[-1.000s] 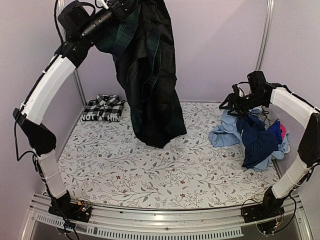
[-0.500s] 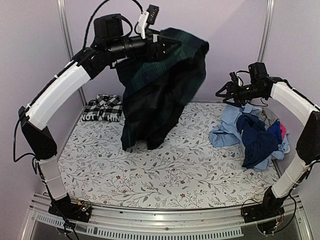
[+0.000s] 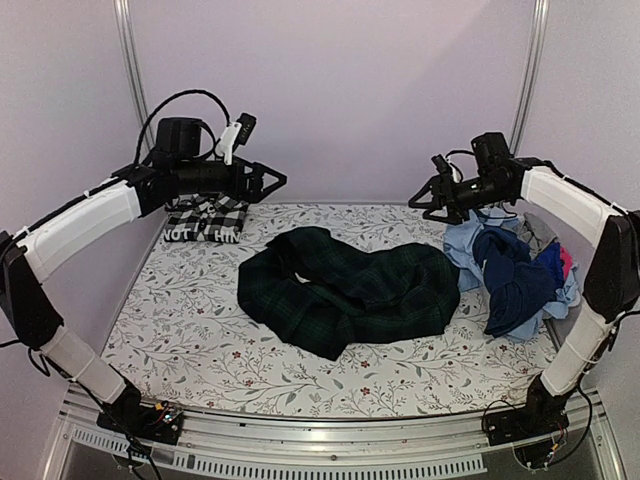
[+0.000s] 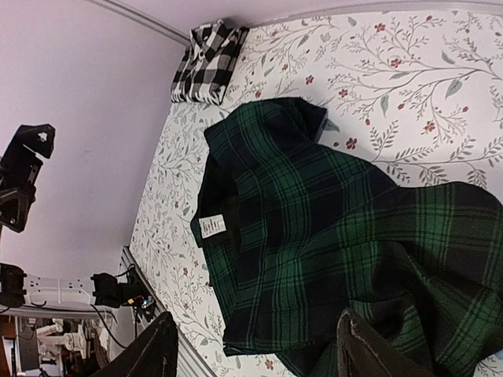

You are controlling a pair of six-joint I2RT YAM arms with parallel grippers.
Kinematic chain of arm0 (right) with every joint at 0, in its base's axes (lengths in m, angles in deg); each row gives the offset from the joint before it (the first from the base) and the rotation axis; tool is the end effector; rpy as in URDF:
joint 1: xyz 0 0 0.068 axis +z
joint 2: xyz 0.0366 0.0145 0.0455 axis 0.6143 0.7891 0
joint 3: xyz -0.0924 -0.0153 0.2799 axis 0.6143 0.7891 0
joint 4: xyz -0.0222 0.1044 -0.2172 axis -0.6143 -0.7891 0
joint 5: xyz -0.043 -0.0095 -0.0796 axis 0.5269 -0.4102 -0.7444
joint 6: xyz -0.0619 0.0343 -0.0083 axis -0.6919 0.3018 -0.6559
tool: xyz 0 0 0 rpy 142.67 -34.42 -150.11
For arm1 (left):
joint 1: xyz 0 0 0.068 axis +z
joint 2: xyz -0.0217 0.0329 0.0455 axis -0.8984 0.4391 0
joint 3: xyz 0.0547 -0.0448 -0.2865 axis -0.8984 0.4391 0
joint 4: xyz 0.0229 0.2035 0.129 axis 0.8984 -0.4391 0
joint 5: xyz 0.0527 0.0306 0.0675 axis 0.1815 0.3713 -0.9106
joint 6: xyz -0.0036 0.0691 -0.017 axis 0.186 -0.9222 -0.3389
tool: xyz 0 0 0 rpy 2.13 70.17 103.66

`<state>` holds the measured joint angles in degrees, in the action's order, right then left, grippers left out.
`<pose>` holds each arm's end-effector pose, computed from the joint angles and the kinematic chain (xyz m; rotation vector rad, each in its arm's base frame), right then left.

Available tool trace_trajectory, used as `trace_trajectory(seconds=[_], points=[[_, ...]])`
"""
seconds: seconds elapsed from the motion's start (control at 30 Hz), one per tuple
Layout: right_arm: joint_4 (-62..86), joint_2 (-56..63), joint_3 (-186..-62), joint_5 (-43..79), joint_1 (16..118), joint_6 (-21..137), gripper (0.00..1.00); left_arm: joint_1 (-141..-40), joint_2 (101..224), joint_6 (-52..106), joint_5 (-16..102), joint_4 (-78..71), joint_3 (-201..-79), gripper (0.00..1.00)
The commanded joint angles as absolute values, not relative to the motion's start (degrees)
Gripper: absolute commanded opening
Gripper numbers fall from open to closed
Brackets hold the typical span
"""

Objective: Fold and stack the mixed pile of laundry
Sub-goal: Pick up the crumpled skirt from the center of the board.

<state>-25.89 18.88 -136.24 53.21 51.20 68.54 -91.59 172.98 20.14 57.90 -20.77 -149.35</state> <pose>0.3427 0.1216 0.3409 -0.2782 2.3795 1.1362 0.2993 -0.1825 0.3970 0.6569 1.8527 -0.7613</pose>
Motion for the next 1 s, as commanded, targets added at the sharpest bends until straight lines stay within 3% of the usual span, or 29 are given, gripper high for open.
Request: trace_trajectory(seconds=[0.0,0.2,0.3,0.6,0.97], points=[[-27.27,24.65,-138.0,51.3,58.24,65.28,0.68,-91.98,179.6,24.41,53.92,-21.32,-146.12,1.0],[-34.39,32.93,-143.69,46.26,66.64,58.62,0.67,-90.88,189.13,29.96,51.06,-22.47,-146.12,1.0],[-35.39,33.18,-142.96,42.4,70.2,56.45,0.68,-87.85,191.78,35.74,53.08,-21.47,-146.39,0.94],[-33.92,24.74,-134.08,32.48,76.77,48.51,0.7,-81.93,197.49,36.98,52.68,-22.56,-148.35,0.87],[-21.41,11.2,-117.48,25.29,81.01,29.03,0.73,-75.69,195.02,35.2,59.71,-17.5,-145.44,0.92]])
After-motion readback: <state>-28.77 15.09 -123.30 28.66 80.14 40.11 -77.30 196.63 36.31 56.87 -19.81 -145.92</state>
